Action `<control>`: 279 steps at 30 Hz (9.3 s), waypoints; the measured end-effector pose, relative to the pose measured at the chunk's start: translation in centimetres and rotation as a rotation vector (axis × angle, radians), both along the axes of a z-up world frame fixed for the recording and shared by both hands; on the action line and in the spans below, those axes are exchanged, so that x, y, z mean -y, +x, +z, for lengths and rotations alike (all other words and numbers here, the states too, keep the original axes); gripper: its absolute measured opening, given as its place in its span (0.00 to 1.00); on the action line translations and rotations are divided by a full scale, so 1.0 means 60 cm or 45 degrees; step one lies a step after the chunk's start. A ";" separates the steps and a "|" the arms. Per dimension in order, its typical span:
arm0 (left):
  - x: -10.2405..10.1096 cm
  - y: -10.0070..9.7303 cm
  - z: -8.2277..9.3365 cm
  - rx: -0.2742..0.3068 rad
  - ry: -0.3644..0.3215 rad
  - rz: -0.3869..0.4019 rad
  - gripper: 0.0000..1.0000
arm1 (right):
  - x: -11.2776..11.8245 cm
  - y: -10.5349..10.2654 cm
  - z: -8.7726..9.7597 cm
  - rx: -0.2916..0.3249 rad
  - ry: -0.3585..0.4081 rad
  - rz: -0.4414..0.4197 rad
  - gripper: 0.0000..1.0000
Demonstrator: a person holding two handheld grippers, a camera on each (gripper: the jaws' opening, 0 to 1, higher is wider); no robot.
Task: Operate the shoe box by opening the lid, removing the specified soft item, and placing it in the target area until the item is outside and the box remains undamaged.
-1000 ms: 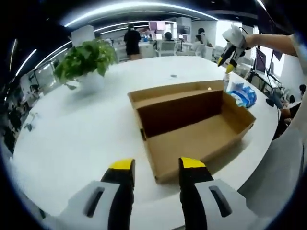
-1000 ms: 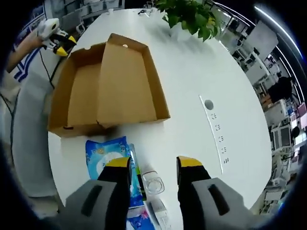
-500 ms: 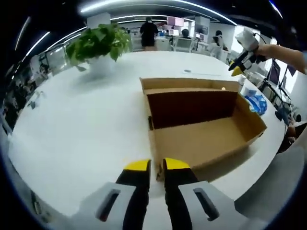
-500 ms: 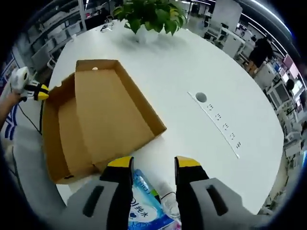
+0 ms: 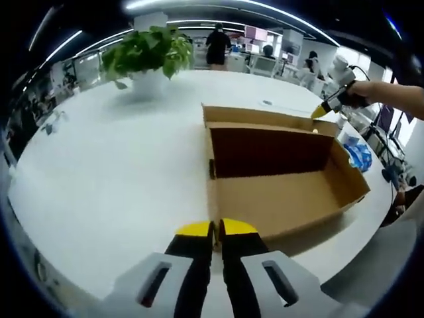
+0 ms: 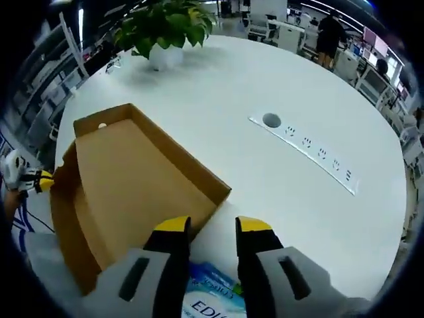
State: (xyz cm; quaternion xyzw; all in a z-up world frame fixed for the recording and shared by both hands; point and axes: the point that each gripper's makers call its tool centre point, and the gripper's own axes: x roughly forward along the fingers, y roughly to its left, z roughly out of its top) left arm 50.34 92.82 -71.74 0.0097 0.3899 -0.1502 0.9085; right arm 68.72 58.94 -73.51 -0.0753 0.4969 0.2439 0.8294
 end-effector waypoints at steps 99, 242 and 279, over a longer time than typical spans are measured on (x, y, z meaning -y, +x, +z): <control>0.001 -0.003 0.001 0.003 -0.106 0.003 0.01 | -0.046 -0.125 0.229 0.564 0.270 -0.106 0.02; 0.028 -0.040 -0.023 -0.009 0.121 -0.423 0.36 | -0.141 -0.395 0.001 0.402 0.229 0.283 0.41; 0.044 0.040 -0.024 -0.034 0.123 -0.409 0.36 | -0.124 -0.308 -0.001 0.412 0.200 0.302 0.41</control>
